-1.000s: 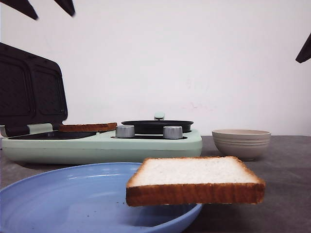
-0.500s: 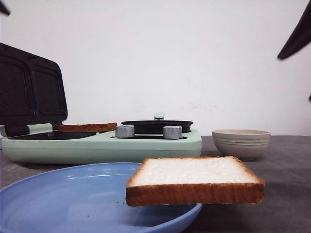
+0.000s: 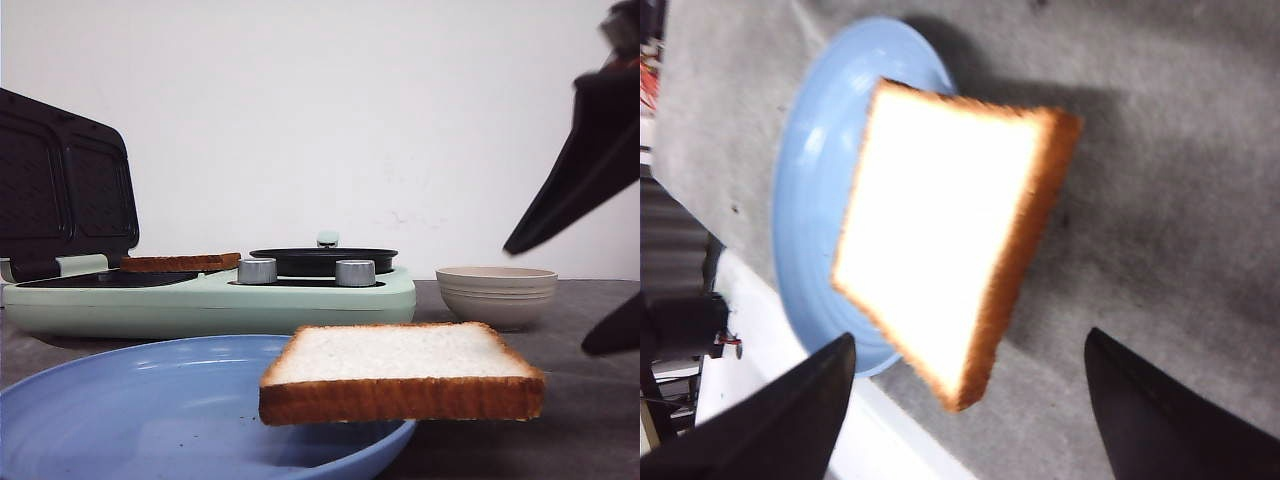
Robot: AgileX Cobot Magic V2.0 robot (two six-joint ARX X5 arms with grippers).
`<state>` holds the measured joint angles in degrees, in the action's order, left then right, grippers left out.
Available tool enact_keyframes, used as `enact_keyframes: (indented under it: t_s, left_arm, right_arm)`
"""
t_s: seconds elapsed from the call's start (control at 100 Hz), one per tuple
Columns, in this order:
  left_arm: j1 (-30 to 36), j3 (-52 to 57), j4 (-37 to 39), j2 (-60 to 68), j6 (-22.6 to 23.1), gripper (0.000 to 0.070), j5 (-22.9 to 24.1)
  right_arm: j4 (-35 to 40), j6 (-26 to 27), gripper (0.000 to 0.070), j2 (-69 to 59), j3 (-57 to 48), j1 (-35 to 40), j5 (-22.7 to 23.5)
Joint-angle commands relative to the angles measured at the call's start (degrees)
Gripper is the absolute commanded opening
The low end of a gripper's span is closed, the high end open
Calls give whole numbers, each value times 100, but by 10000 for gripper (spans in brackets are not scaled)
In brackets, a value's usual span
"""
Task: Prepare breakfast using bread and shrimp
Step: 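Grasp the remaining bread slice on the blue plate with the right gripper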
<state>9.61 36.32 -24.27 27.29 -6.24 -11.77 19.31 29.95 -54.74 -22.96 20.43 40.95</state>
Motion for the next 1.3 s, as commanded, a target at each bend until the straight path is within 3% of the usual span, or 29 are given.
enact_keyframes:
  t_s: [0.0, 0.72, 0.78, 0.89, 1.0, 1.29]
  left_arm:
    - [0, -15, -37, 9, -92, 593, 17]
    - [0, -20, -149, 4, -90, 594, 17]
    - [0, -20, -151, 4, -90, 594, 17]
    - [0, -20, -155, 4, -90, 594, 17]
    - [0, -20, -166, 4, -92, 593, 17]
    - [0, -20, -188, -2, -90, 593, 17]
  right_arm:
    - [-181, 96, 453, -249, 17, 103, 2]
    - [-1121, 313, 447, -1421, 17, 800, 275]
    - [-1167, 328, 371, -1429, 17, 833, 273]
    - [-1294, 385, 131, -1429, 17, 907, 278]
    - [-1303, 393, 3, -1429, 17, 946, 280]
    - [-1495, 420, 0, -1340, 9, 988, 463]
